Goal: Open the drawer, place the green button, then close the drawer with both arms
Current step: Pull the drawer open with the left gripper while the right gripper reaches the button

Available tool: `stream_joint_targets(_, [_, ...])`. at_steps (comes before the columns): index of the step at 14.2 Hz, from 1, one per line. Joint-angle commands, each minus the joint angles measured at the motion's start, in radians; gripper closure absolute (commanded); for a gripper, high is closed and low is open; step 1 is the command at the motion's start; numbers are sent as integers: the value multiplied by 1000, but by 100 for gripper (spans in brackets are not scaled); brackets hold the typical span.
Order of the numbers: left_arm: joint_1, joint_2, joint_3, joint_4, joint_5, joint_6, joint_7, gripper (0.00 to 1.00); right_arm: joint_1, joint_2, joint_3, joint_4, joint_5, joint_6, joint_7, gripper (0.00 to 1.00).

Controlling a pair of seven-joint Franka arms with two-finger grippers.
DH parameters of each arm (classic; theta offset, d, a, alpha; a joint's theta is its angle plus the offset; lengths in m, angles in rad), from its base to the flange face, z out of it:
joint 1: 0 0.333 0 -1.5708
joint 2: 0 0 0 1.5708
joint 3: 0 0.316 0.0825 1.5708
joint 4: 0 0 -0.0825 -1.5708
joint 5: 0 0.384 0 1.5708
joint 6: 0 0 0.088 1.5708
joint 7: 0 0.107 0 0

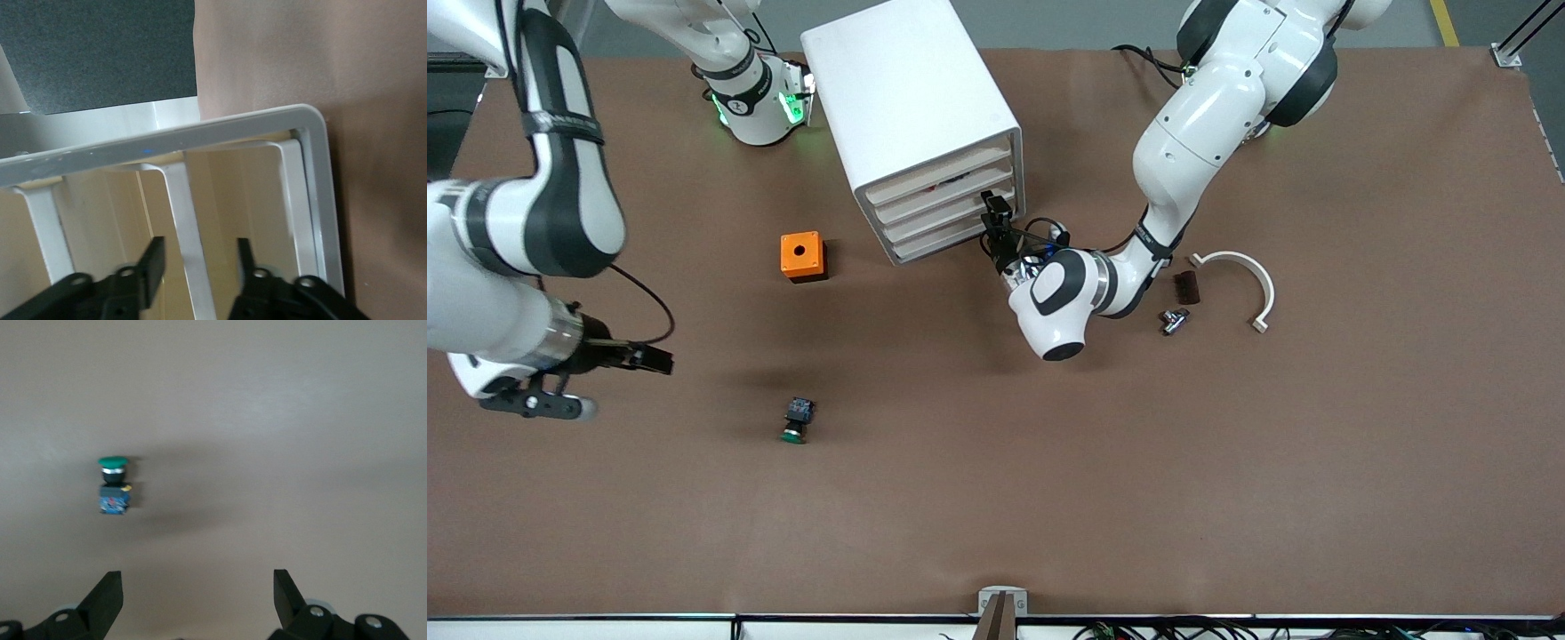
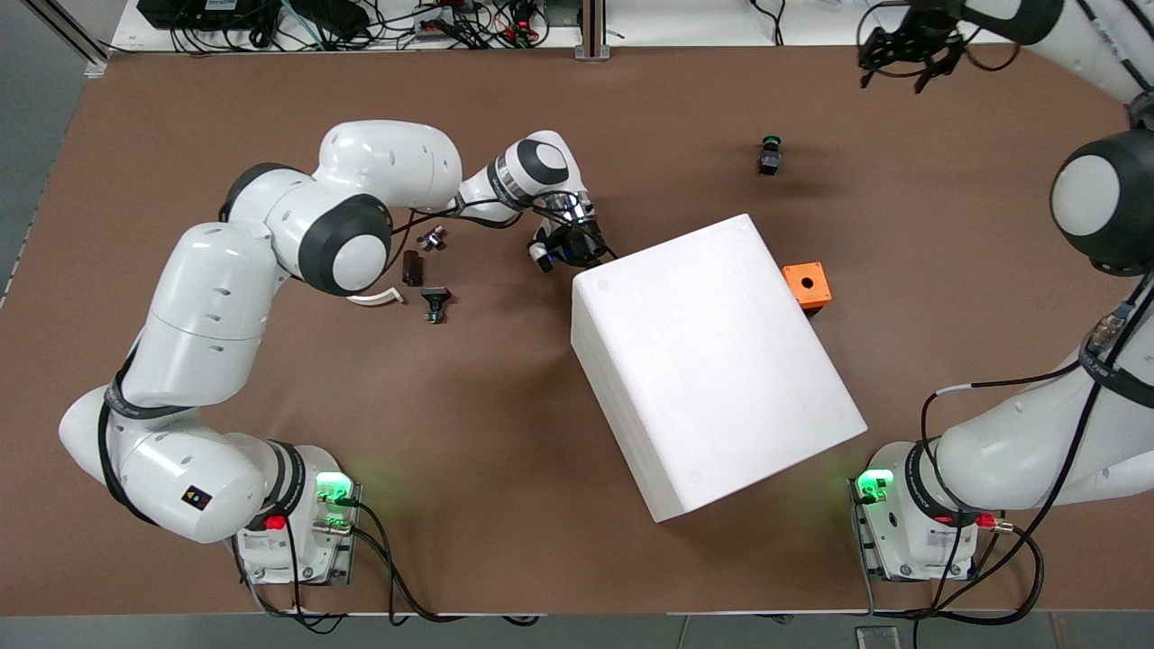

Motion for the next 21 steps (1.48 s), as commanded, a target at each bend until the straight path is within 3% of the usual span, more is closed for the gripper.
stream_joint_targets(1, [-14, 11, 0, 7, -33, -15, -15, 69, 40, 74, -5, 11, 49, 97, 42, 0])
stream_joint_targets(7, [-21, 11, -1, 0, -48, -35, -50, 86, 143, 188, -6, -61, 47, 346, 214, 0])
stream_joint_targets(13, [35, 34, 0, 0, -100, -74, -96, 88, 206, 280, -6, -70, 47, 441, 359, 0])
stream_joint_targets(18, [147, 40, 5, 5, -110, -78, -92, 88, 215, 305, -8, -70, 33, 452, 370, 1])
stream_joint_targets(21, [196, 49, 10, 14, -114, -72, -91, 88, 218, 325, -8, -70, 33, 472, 372, 7])
